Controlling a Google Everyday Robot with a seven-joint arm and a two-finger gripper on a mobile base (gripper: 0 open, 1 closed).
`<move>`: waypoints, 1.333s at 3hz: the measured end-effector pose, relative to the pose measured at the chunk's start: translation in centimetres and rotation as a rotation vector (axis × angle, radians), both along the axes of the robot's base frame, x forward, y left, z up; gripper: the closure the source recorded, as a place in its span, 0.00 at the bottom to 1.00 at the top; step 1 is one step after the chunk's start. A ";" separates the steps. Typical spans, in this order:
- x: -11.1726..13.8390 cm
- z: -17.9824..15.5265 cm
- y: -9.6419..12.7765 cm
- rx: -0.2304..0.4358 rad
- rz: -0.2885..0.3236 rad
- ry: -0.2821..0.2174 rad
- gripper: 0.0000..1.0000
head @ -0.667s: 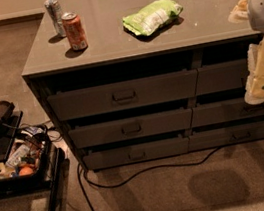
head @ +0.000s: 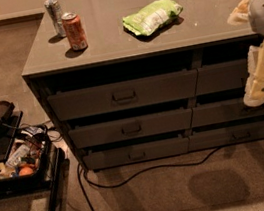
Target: Open bottom drawer
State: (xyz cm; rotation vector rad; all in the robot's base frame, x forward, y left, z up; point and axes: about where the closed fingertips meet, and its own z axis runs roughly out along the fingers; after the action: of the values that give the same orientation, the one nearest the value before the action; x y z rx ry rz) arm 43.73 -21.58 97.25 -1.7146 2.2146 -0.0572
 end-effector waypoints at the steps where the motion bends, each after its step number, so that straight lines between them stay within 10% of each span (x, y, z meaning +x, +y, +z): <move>1: -0.9 -2.4 0.2 0.048 -0.009 0.037 0.00; 3: -1.1 -2.7 0.4 0.100 0.012 0.042 0.00; 4: -1.5 -6.2 2.5 0.240 0.067 0.074 0.00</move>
Offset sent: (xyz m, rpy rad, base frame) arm -0.0077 0.0016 -0.0207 0.0435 0.0314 -0.0076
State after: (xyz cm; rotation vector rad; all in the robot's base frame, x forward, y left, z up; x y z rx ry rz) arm 42.27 -19.12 91.09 -1.6795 2.1142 0.2808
